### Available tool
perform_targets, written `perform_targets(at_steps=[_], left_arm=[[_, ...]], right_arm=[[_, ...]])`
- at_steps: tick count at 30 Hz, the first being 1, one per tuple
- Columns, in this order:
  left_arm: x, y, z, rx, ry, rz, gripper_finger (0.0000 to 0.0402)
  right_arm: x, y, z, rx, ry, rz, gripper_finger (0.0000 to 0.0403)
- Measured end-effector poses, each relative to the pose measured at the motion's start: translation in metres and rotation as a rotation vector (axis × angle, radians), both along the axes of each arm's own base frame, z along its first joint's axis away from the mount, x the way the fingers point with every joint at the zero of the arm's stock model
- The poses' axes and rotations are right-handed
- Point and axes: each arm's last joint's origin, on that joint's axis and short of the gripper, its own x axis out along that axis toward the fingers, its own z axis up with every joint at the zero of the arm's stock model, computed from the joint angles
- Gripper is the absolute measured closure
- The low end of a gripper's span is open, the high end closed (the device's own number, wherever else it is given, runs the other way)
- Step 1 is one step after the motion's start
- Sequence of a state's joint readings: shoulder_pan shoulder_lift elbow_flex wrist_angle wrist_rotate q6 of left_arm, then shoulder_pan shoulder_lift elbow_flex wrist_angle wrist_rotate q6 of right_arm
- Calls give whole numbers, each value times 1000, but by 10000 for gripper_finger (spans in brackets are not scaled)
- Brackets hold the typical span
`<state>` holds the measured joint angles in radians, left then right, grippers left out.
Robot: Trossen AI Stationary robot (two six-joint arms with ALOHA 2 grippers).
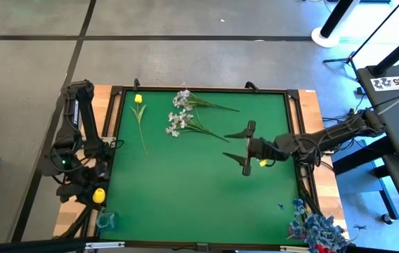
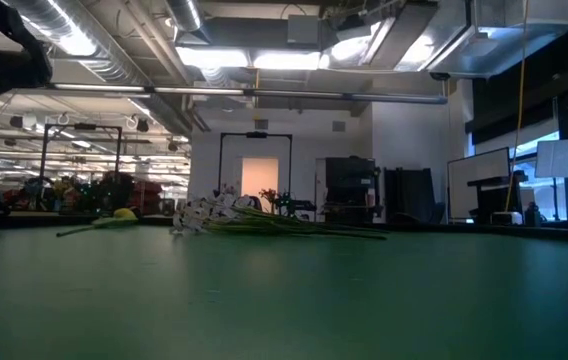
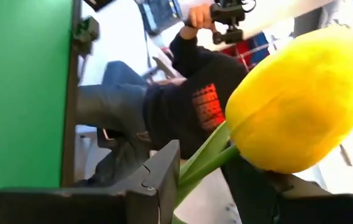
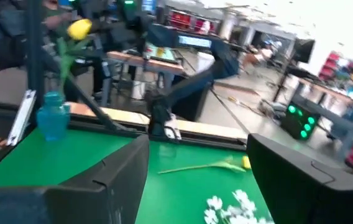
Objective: Sort flowers into vase by color
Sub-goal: Put the bottom yellow flower into the blue vase
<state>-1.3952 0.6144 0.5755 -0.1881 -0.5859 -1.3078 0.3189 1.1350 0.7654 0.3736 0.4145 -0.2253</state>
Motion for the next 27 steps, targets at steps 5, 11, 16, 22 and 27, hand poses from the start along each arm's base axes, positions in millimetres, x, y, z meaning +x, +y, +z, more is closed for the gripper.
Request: perform_targets(at_steps=[5, 11, 16, 22, 27], left_arm=[[-4, 12, 5, -53, 26, -63, 276], [-4, 18, -5, 86, 15, -64, 276], [-4, 10, -10, 181, -35, -106, 276], [-7, 7, -12, 192, -7, -210, 276], [-9, 7, -12, 253, -78, -293, 276]], right_arm=[[12, 6, -9, 19, -2, 36, 134], [33, 12, -33, 80, 33, 9, 134], [44, 15, -43, 81, 19, 3, 134], [44, 14, -40, 120, -30, -49, 134], [44, 11, -34, 140, -87, -138, 134]])
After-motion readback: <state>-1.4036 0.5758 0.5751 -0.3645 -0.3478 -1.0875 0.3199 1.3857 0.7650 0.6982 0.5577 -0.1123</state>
